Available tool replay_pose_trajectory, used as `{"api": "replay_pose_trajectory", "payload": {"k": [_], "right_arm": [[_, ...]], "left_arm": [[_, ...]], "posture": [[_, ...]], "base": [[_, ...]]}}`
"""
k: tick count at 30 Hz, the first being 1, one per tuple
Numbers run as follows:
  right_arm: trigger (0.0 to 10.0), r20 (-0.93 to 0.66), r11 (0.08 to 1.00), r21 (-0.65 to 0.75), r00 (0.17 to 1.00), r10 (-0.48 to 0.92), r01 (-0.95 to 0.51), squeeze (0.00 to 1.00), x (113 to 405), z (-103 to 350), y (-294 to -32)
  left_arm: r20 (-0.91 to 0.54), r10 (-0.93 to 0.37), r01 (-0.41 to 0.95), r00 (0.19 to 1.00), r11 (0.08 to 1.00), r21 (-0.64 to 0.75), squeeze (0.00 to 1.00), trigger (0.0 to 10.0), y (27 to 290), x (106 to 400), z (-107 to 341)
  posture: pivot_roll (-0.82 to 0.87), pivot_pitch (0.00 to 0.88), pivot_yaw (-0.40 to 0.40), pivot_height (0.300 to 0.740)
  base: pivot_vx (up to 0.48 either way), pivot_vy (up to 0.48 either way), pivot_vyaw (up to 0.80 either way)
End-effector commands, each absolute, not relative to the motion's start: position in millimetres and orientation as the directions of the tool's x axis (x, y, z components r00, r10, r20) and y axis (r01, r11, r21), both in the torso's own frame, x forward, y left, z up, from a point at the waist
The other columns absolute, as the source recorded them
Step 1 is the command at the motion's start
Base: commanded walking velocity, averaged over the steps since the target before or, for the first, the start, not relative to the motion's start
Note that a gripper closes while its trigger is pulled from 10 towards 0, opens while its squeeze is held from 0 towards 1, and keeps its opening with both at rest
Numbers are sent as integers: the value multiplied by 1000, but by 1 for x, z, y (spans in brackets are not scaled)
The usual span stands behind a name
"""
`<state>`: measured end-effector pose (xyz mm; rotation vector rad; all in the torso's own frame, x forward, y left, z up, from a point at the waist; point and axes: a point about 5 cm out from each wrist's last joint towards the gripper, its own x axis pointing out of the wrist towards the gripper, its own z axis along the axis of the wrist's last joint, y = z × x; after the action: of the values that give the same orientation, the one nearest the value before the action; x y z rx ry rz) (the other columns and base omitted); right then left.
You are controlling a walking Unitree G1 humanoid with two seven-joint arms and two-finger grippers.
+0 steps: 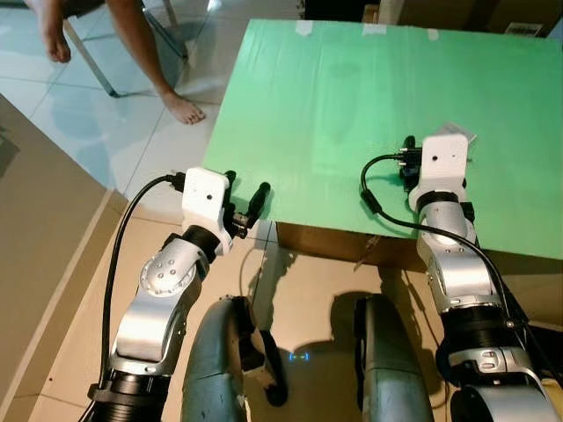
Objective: Hang keys on a hook
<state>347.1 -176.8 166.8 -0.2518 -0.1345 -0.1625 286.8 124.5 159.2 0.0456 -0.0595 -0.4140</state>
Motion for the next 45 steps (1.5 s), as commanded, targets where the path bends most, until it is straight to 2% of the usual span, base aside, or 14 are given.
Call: {"api": "replay_pose_trajectory", "payload": {"k": [1,18,22,26,27,28,29,33,45], "right_arm": [[10000,140,953,-244,979,-150,181,0,343,163,-177],[10000,81,954,-234,981,-174,188,0,339,153,-177],[10000,112,935,-293,978,-176,202,0,336,159,-178],[10000,38,953,-227,980,-197,201,0,333,145,-180],[6275,16,957,-212,979,-201,200,0,333,141,-180],[4471,-6,959,-201,978,-207,202,0,332,137,-180],[0,-30,962,-188,978,-208,199,0,331,132,-181],[0,-86,965,-175,974,-211,194,0,326,120,-180],[0,-76,965,-171,974,-213,198,0,325,123,-180]], "left_arm": [[39,-409,407,912,912,54,0,10000,123,285,156],[39,-411,409,911,911,53,0,10000,124,284,156],[39,-411,409,911,911,54,0,10000,124,283,156],[37,-411,409,911,911,54,0,10000,124,283,155],[37,-412,409,911,911,54,0,10000,123,283,155],[37,-412,410,911,911,54,0,10000,123,282,155],[37,-412,410,910,910,54,0,10000,123,282,155],[35,-413,410,910,910,56,0,10000,124,281,155],[31,-412,410,911,910,58,0,10000,124,281,155]], "posture": [[-144,294,61,610],[-142,295,59,610],[-143,294,57,610],[-147,292,53,610],[-147,293,53,610],[-147,293,53,610],[-145,296,52,610],[-141,306,54,610],[-144,316,58,610]], "base": [[0,0,0],[0,0,0],[0,0,0],[0,0,0],[0,0,0],[0,0,0],[0,0,0],[0,0,0],[0,0,0]]}}
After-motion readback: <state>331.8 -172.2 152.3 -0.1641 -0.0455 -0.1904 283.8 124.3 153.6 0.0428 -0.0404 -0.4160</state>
